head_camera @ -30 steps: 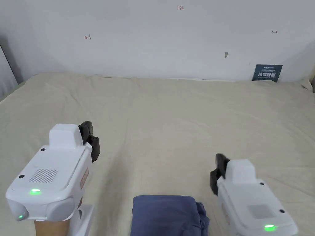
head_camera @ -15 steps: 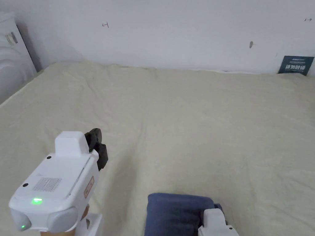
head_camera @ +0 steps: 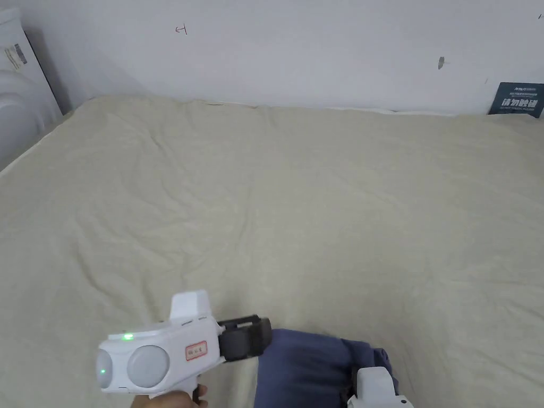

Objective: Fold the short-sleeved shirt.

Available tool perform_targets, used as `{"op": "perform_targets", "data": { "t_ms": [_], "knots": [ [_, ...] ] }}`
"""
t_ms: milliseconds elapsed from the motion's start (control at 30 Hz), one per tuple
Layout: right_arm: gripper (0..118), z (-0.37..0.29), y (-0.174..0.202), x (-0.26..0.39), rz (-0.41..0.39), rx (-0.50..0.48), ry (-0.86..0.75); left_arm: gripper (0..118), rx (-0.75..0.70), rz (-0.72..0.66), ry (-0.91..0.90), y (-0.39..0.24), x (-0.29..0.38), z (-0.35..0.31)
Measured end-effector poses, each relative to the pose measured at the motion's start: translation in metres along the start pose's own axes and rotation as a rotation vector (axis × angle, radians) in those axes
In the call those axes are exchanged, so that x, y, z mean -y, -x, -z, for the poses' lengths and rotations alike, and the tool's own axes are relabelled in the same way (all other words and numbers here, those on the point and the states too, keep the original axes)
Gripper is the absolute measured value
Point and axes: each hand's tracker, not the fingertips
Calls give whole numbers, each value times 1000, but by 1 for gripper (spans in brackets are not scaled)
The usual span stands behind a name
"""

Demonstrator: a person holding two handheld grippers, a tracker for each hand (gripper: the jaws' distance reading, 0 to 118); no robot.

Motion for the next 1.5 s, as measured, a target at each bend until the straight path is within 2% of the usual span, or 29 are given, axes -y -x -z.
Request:
{"op": "perform_targets", "data": {
  "t_ms": [233, 267, 367, 433, 467, 533, 567, 600, 833, 933, 1000, 1233, 1500],
  "knots": [
    [1, -1, -4, 0, 14, -17, 2, 114, 69, -37, 215, 24, 19, 67],
    [1, -1, -4, 0, 16, -16, 2, 108, 75, -53, 220, 27, 22, 72],
    [1, -1, -5, -1, 20, -19, 4, 77, 144, -108, 240, 28, 28, 79],
    [1, -1, -6, -1, 21, -20, 6, 63, 190, -118, 219, 30, 29, 78],
    [1, -1, -7, -1, 23, -22, 8, 50, 205, -122, 224, 32, 30, 79],
    [1, -1, -8, -1, 32, -28, 12, 37, 216, -127, 233, 43, 32, 88],
    [1, -1, -9, -2, 35, -31, 14, 25, 216, -120, 235, 44, 31, 89],
    [2, -1, -10, -3, 40, -34, 16, 22, 221, -120, 235, 45, 31, 90],
    [2, -9, -10, -16, 9, -41, 24, 17, 198, -36, 238, 28, 10, 74],
    [2, -23, -13, -33, 40, -56, -30, 17, 212, -33, 222, 29, -16, 59],
    [2, -32, -13, -48, 44, -53, -73, 17, 175, 30, 210, 40, -37, 50],
    [2, -43, -10, -104, 44, -40, -194, 17, -18, 94, 170, 117, -112, 2],
    [2, -27, 10, -155, 46, -27, -268, 17, -294, 28, 109, 250, -187, -48]
  ]
}}
